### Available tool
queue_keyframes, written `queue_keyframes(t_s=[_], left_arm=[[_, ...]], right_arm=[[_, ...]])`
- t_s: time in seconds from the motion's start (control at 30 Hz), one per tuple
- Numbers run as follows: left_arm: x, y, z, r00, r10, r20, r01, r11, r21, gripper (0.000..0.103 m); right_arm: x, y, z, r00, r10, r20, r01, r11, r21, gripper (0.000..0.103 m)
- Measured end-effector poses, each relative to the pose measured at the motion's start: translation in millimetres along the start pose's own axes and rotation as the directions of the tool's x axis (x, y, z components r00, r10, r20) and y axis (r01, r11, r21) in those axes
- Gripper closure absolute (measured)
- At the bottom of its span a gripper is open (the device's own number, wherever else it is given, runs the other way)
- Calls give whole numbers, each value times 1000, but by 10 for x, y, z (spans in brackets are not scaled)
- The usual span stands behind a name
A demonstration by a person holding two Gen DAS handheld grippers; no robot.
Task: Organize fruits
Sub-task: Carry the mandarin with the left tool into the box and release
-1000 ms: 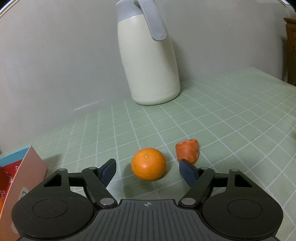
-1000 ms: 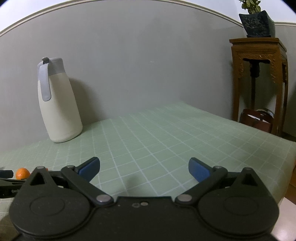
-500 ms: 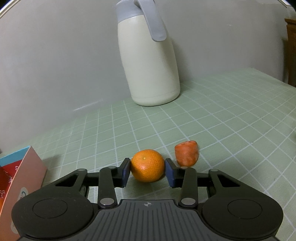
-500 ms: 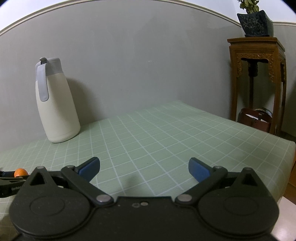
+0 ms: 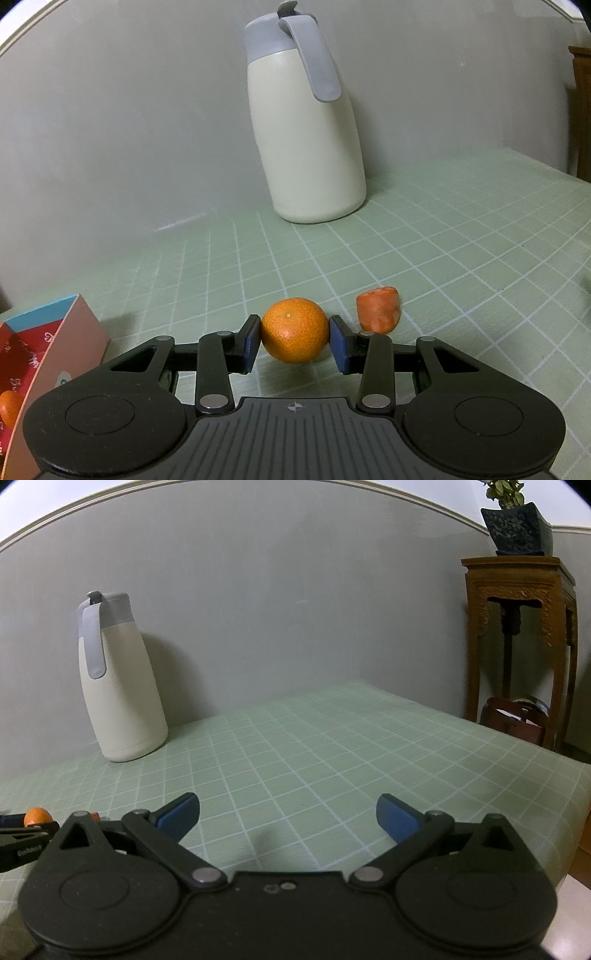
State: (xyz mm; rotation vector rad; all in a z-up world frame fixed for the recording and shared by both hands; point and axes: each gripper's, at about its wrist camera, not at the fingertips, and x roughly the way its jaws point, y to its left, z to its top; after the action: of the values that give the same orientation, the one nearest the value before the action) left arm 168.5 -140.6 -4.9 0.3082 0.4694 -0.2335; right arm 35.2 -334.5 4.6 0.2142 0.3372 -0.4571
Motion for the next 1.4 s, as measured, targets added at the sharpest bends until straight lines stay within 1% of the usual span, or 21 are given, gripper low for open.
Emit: queue_keyframes(t_s=[0.07,0.4,0.7,0.83,0.97,1.2,1.3,1.4], left_arm=[[-26,4,-4,1000,12,5,-12,1000,0,63],[-166,71,3,1000,19,21,-19,1000,-16,63],[-358,295,-20,998,50,48,-47,997,-60,63],[-499,459,-45,993,92,73,-85,992,-94,63],[-663,656,-89,985,144,96,-133,985,-114,63],[-984,1072,-201,965,230,125,-209,964,-163,63],[-1092,1259,-256,956,267,123,-241,952,-188,63],[-1152,1423,-335,949,299,101,-272,938,-217,63]], right_arm=[[-1,8,-1,1000,5,-1,-5,1000,0,0],[-4,63,0,1000,15,-4,-15,1000,-15,0],[-15,155,0,999,38,-5,-38,999,-33,1],[-11,252,2,998,56,-5,-57,997,-45,0],[-18,378,-9,997,81,-7,-82,995,-63,0],[-59,677,-30,990,138,-5,-138,985,-103,0],[-77,803,-52,986,167,-8,-167,979,-118,0],[-108,945,-72,978,208,-9,-208,969,-134,0]])
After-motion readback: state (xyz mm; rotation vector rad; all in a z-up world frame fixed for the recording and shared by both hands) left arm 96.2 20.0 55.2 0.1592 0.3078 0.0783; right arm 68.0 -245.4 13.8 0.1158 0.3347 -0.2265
